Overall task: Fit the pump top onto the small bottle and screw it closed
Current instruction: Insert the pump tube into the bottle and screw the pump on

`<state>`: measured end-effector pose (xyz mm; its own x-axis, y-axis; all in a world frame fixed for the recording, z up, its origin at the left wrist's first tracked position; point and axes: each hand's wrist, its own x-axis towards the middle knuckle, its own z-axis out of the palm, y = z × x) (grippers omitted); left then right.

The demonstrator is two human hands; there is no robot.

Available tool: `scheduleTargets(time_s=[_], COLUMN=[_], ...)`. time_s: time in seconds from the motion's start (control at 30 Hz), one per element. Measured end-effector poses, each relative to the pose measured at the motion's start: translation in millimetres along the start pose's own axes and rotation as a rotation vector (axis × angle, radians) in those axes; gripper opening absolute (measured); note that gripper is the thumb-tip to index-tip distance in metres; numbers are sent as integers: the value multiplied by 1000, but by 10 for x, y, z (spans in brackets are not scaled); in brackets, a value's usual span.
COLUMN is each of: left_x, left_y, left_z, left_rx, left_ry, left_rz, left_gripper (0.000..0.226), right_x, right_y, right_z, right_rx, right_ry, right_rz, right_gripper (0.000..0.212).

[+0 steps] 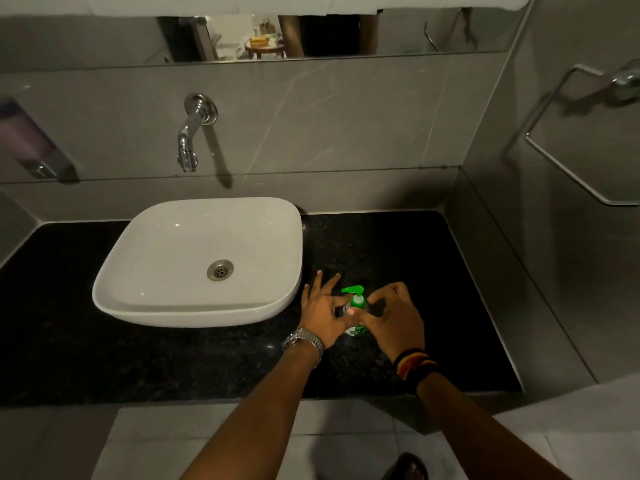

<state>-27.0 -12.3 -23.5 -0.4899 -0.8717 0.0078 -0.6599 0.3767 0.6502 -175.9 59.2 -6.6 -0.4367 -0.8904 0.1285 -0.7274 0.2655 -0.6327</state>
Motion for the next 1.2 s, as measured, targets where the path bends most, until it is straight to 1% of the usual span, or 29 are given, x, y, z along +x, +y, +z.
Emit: scheduleTargets(time_s=[0.07, 0.1, 0.17, 0.33, 0.43, 0.5, 0.67, 0.77, 0.83, 0.9, 0.93, 1.03, 1.13, 1.2], left_x=[-7, -4, 4, 14, 26, 32, 21, 14, 13, 22, 22, 15, 33, 35], left_y=[-3, -3, -5, -18, -22, -15, -35, -58, -58, -51, -48, -55, -57, -43], left_z=[4, 5, 7, 3, -1, -13, -9, 14, 26, 27, 32, 34, 26, 23], left_rx=[-5, 0, 7, -4, 8, 9, -6, 10, 21, 55, 63, 43, 35, 46], left_ry=[-1, -1, 4, 6, -10, -20, -17, -13, -2, 1, 0, 2, -11, -14], left_rz=[5, 11, 20, 20, 10, 15, 41, 31, 28, 27, 24, 18, 1, -11], left_gripper=[42, 42, 41, 37, 35, 39, 56, 49, 45, 46, 45, 45, 40, 40], right_x=[61, 88, 129, 141, 159, 216, 303, 218, 167, 149, 147, 138, 118, 127], right_y=[33, 37, 37, 108, 132, 130, 89, 125, 163, 148, 125, 49, 74, 100], right_z=[1, 4, 15, 69, 63, 24, -9, 32, 41, 45, 43, 45, 59, 58], right_rx=[13, 11, -9, -75, -65, -58, -10, 167, 205, 223, 240, 293, 287, 247], right_ry=[-44, -90, -139, -86, -104, -128, -149, -203, -215, -163, -130, -92, -177, -193], right_rz=[-72, -128, -228, -354, -402, -393, -228, -161, -161, -154, -129, -60, -129, -160], right_gripper=[44, 43, 33, 24, 23, 28, 45, 53, 46, 33, 32, 39, 40, 35])
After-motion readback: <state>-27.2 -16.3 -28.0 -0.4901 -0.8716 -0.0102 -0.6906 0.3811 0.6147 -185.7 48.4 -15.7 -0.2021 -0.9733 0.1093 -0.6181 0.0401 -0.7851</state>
